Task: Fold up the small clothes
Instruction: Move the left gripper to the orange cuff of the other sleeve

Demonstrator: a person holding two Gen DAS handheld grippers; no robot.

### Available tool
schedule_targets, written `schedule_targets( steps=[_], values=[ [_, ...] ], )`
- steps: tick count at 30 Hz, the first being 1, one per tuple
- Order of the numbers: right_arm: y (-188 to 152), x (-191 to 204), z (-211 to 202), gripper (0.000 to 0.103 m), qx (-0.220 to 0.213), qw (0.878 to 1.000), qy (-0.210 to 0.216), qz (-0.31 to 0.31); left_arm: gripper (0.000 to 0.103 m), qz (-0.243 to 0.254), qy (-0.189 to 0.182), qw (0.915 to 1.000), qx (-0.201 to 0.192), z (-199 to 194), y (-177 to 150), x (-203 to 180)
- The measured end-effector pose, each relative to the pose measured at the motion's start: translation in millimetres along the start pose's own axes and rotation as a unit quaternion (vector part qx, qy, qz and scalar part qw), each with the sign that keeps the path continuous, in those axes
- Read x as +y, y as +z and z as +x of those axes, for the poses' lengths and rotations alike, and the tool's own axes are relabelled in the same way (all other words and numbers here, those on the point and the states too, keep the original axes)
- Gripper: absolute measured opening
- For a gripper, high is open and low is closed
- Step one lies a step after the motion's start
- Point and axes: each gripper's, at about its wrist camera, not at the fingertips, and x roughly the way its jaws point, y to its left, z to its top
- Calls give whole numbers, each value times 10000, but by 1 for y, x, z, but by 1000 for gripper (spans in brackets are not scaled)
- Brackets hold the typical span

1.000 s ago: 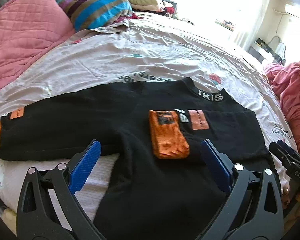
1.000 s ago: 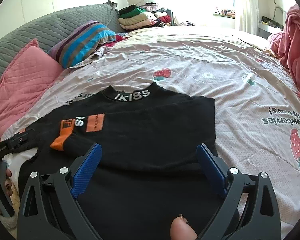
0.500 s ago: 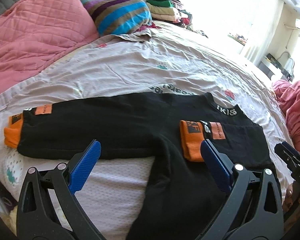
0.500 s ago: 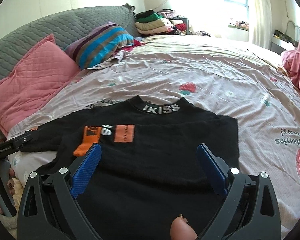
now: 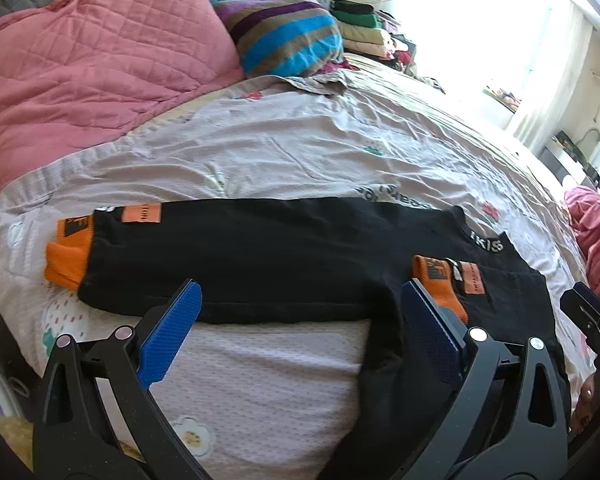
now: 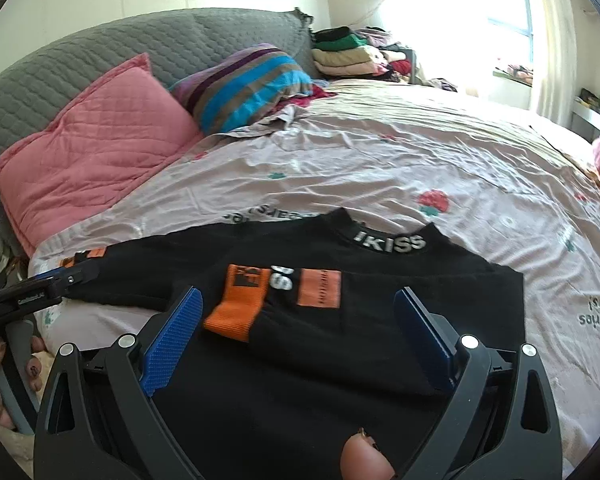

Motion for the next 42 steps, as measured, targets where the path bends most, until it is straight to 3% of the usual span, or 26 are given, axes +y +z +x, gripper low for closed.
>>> schedule_targets(
  steps=[16, 31, 38, 42],
  values=[
    [10, 72, 25, 96, 121, 9973, 494, -523, 93, -543, 428, 9976, -50, -4, 2, 59],
    [11, 129, 49, 96, 296, 9912, 934, -894, 93, -1097, 895, 9899, 33, 5, -5, 113],
    [4, 146, 59, 96, 430, 9890, 1026, -971, 93, -1405, 968, 9852, 137, 12, -11, 136],
    [4, 145, 55, 96, 303, 9898, 1090, -869, 93, -1685, 848, 9819, 143, 18, -15, 150]
  ],
)
